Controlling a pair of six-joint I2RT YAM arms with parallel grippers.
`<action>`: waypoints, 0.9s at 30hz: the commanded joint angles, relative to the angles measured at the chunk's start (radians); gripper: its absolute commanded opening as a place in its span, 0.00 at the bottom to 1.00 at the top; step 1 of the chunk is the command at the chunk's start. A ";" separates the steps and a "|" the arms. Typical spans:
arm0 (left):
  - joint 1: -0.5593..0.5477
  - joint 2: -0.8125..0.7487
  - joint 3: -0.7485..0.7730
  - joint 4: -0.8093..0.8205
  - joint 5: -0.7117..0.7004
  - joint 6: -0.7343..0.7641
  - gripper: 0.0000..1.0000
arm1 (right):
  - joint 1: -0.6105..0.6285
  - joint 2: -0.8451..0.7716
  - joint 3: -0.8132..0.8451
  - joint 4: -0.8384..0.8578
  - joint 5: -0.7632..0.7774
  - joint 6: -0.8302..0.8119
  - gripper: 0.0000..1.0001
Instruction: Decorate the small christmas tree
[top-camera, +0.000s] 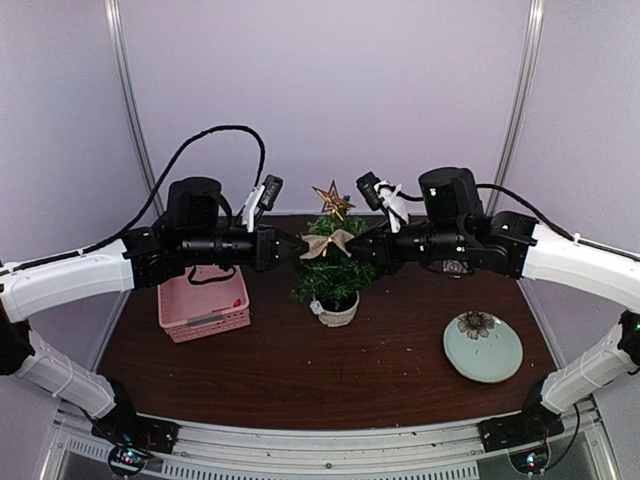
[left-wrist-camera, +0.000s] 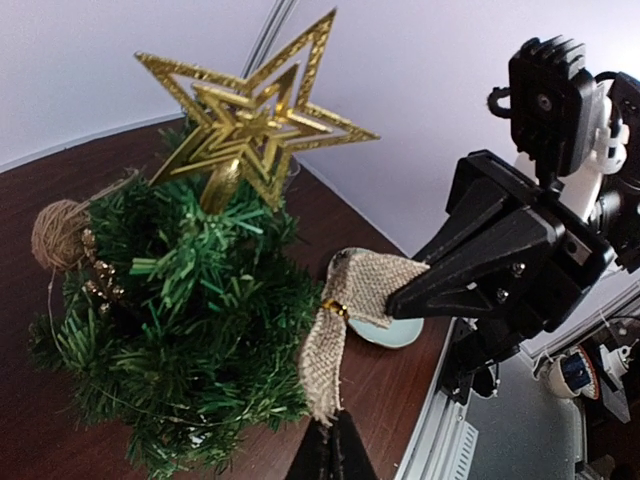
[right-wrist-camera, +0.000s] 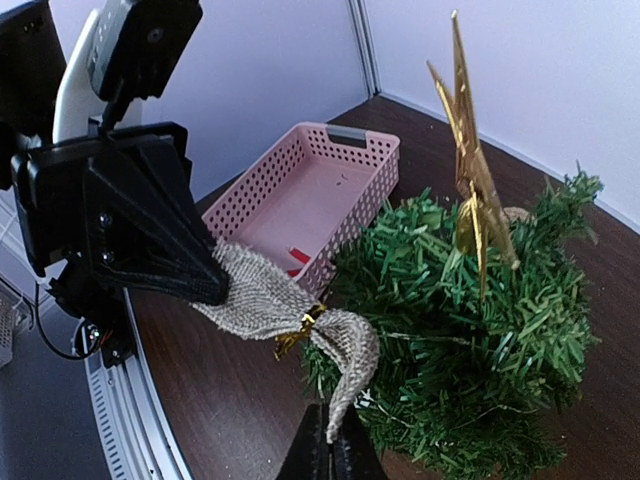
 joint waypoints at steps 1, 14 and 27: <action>0.006 0.016 0.033 -0.082 -0.074 0.053 0.00 | 0.027 0.026 0.050 -0.121 0.069 -0.051 0.00; 0.028 0.074 0.071 -0.151 -0.183 0.082 0.00 | 0.046 0.118 0.143 -0.196 0.153 -0.056 0.00; 0.041 0.124 0.090 -0.186 -0.220 0.095 0.00 | 0.049 0.179 0.196 -0.287 0.215 -0.049 0.00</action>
